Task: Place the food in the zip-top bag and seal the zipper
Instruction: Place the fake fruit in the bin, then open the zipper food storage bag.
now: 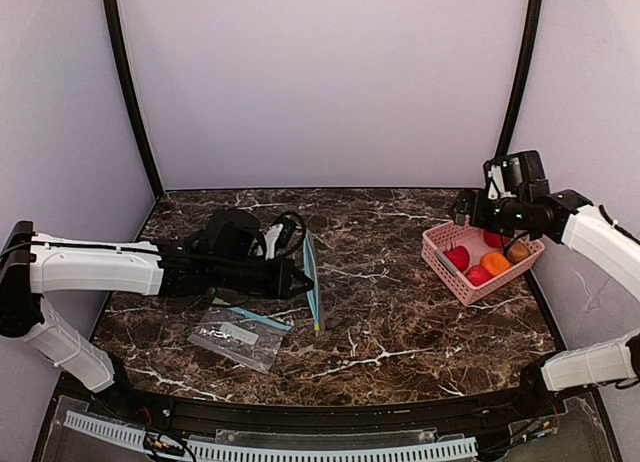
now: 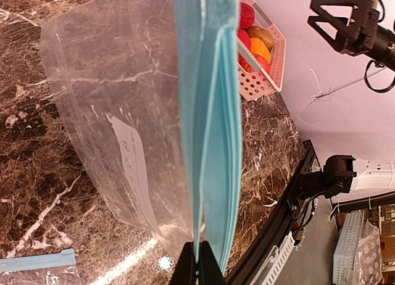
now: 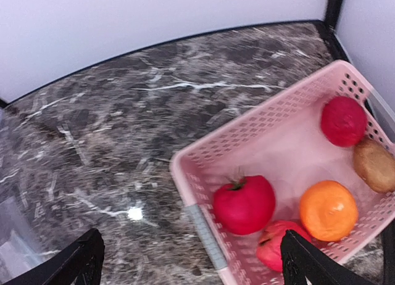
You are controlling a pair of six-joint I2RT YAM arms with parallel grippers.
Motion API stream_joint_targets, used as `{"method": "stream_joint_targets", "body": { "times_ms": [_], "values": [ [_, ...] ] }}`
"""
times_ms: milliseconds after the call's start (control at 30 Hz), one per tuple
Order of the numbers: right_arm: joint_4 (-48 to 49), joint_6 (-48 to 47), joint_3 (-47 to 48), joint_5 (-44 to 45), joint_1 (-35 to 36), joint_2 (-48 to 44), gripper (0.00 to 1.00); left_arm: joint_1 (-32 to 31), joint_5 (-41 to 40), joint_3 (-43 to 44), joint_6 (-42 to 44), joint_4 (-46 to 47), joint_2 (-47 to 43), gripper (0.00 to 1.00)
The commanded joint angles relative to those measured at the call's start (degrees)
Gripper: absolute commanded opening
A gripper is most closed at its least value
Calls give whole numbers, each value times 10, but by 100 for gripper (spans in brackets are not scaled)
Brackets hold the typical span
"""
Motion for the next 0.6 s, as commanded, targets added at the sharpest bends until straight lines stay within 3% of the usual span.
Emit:
{"method": "stream_joint_targets", "body": {
  "times_ms": [0,300,567],
  "values": [
    [19,22,2,-114,66,-36,97,0,9,-5,-12,22,-4,1],
    [119,149,-36,-130,290,5,95,-9,6,-12,-27,54,8,0],
    [116,161,55,-64,413,117,95,-15,-1,-21,-33,64,9,1]
  ]
}}
